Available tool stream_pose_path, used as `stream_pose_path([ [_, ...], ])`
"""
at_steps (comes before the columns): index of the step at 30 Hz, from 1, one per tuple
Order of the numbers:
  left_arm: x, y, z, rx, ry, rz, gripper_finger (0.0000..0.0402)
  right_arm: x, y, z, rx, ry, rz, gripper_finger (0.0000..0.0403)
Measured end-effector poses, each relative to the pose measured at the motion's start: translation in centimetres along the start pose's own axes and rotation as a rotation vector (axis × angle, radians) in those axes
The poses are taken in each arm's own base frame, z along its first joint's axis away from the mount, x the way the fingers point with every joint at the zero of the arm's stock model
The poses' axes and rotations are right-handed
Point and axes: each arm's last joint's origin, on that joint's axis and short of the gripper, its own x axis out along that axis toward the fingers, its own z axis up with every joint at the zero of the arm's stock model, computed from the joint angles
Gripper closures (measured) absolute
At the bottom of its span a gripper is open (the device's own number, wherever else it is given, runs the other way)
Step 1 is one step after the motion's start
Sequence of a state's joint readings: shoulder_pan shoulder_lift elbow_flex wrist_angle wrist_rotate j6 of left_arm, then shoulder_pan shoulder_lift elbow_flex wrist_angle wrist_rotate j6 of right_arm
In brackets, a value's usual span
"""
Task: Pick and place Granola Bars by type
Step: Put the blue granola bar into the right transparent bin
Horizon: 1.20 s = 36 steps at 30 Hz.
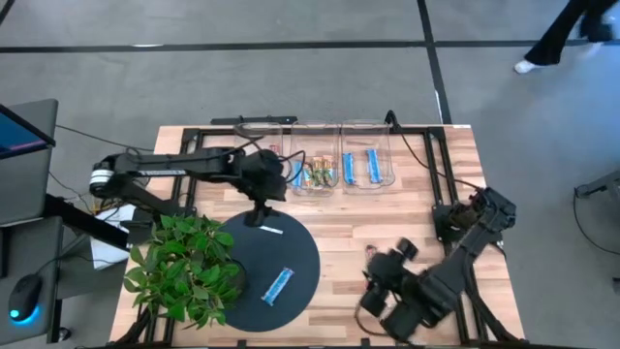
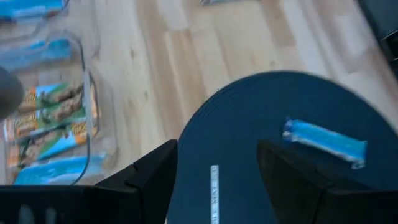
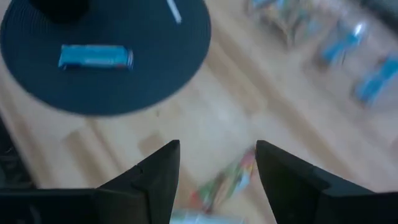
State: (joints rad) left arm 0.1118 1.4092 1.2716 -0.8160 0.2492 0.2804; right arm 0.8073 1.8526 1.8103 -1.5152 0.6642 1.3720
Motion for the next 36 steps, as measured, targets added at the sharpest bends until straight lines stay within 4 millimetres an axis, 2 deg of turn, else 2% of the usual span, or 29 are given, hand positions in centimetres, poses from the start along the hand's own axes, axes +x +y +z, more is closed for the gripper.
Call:
stream_pose_path([
  [3,0.5,0.5,-0.3,0.006,0.044,0.013,0.0187,1.6,-0.4,2.6,-0.064,-0.007,0.003,0.0201],
  [7,0.0,1.2,-1.1,0.007,0.1,0.065,0.0187,4.2,-0.3,6.9,-0.158,-0.017,0.134,0.0201],
  [11,-1.7,1.8,-2.0,-0.016,0.13,0.129,0.0187,7.5,0.2,11.2,-0.279,-0.062,0.329,0.0205],
  [15,-4.3,2.4,-3.1,-0.045,0.132,0.197,0.0187,12.3,0.6,13.4,-0.406,-0.01,0.488,0.0223],
  [19,-7.3,3.2,-4.1,-0.097,0.073,0.286,0.0187,16.3,0.7,14.6,-0.49,0.023,0.642,0.0247],
  [25,-10.7,3.7,-5.6,-0.165,-0.001,0.384,0.0187,21.4,0.8,14.2,-0.583,0.123,0.77,0.0272],
  [30,-12.4,3.4,-6.5,-0.196,-0.031,0.424,0.0187,23.4,2.4,13.5,-0.638,0.1,0.921,0.0272],
  [36,-13.5,3.2,-7.0,-0.209,-0.056,0.458,0.0187,24.6,4.9,12.5,-0.763,-0.042,0.915,0.0252],
])
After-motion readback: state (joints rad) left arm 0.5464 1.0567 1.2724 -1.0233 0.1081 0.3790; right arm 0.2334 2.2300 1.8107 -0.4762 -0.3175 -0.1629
